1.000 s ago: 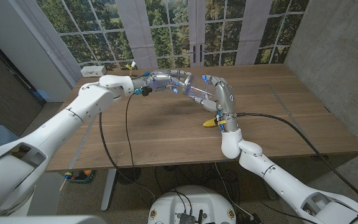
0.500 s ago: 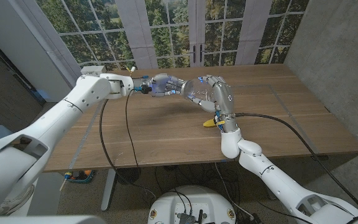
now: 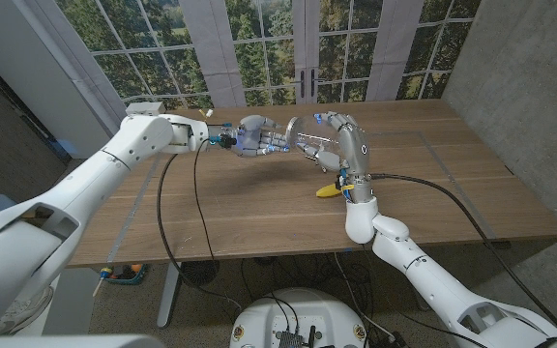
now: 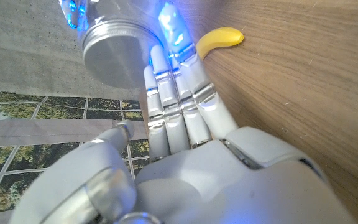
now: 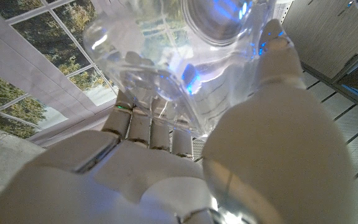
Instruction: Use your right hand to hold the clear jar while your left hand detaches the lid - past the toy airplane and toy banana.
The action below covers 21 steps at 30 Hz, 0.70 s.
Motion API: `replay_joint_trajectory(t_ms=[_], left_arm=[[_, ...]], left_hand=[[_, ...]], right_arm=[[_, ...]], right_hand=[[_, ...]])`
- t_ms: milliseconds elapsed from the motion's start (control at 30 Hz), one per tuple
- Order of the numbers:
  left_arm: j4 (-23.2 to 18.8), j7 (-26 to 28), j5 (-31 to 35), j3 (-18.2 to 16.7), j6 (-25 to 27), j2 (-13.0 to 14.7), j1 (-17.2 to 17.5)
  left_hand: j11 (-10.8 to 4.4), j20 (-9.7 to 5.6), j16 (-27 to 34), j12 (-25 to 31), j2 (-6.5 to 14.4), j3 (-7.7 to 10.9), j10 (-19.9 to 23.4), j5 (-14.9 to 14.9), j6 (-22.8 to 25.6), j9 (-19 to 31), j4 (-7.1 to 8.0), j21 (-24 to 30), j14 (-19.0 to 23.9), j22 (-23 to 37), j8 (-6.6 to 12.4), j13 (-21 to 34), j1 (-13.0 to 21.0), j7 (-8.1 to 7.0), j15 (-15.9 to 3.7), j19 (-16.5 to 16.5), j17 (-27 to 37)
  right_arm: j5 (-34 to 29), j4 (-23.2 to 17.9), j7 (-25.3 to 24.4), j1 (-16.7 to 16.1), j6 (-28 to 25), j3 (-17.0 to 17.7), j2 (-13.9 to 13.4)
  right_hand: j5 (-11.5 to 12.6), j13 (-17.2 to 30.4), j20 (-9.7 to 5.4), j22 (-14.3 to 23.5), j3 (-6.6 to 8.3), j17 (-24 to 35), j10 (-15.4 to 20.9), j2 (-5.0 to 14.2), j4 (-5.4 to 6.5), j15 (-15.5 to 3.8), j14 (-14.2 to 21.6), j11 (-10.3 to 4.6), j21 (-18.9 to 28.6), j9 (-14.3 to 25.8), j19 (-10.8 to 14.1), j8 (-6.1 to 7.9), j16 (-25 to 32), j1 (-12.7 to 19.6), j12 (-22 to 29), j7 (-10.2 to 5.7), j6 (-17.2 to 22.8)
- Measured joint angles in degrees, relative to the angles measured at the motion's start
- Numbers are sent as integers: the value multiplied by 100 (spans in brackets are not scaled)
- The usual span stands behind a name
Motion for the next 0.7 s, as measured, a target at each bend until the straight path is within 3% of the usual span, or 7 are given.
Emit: replay_joint_trajectory(t_ms=[33,100,200,267,300,467,700], left_arm=[[-46,-181,366,3,-529,-1,74],[-90,-152,589,5,-771,-1,169],[-129,2,1000,-16,-1212,6,325],[-130,2,1000,-32,-1212,-5,438],[-121,2,1000,-35,-1212,-23,485],[66,108,2041,-36,-2744,-101,589],[611,-299,2562,32,-4098,-293,521]], left_hand=[[-37,62,-52,-27,-100,4,-352,-28,-432,-51,-193,-106,-161,10,-65,74,-98,-64,-161,-217,7],[-255,345,-124,-64,-223,49,-1100,-70,-1332,-164,-620,-447,-653,27,-106,214,-127,-312,-511,-952,43],[-314,864,-144,-87,-274,39,-2709,-87,-2400,-354,-1195,-1051,-2184,27,-106,319,-102,-770,-467,-2180,90],[-393,1072,-144,-87,-317,-20,-3414,-87,-2843,-470,-1421,-1371,-2980,27,-106,334,12,-1075,-358,-2796,90],[-419,1151,-144,-87,-339,-54,-3732,-87,-3034,-525,-1482,-1508,-3313,27,-106,334,107,-1227,-308,-3046,84],[-475,1338,-144,-87,-658,-207,-4769,-87,-3737,-734,-1571,-1904,-4307,10,-106,305,454,-1809,-189,-3624,50],[-625,1283,-144,-60,-822,-222,-5176,-87,-4094,-866,-1585,-2050,-4743,-17,-39,263,919,-2375,-137,-3753,24]], right_arm=[[44,0,7,4,7,-11,-3],[126,4,10,29,17,-78,-33],[331,20,9,59,8,-134,-90],[394,20,10,59,6,-134,-90],[446,20,10,59,0,-134,-90],[606,35,10,121,-43,-298,-190],[832,33,9,192,-147,-468,-281]], right_hand=[[0,0,0,0,0,-5,0,0,0,0,0,0,0,0,0,0,0,0,-5,-1,-1],[0,0,0,0,0,-9,11,0,0,0,0,11,0,0,0,0,-1,0,-19,-10,-10],[0,0,0,-18,0,-12,22,0,0,-1,-1,22,0,-1,0,0,-1,0,-20,-10,-10],[0,0,0,-26,0,-16,22,0,0,-1,-1,22,0,0,0,0,-2,0,-21,-10,-10],[0,0,0,-26,0,-17,22,0,0,-1,-1,22,0,0,0,0,-2,0,-23,-10,-10],[-1,0,0,-26,0,-21,22,0,0,-1,-1,22,20,0,0,0,-6,0,-43,-10,-11],[-1,0,0,-26,-16,-21,22,0,16,-2,-1,21,45,-1,0,0,-25,0,-64,-20,-21]])
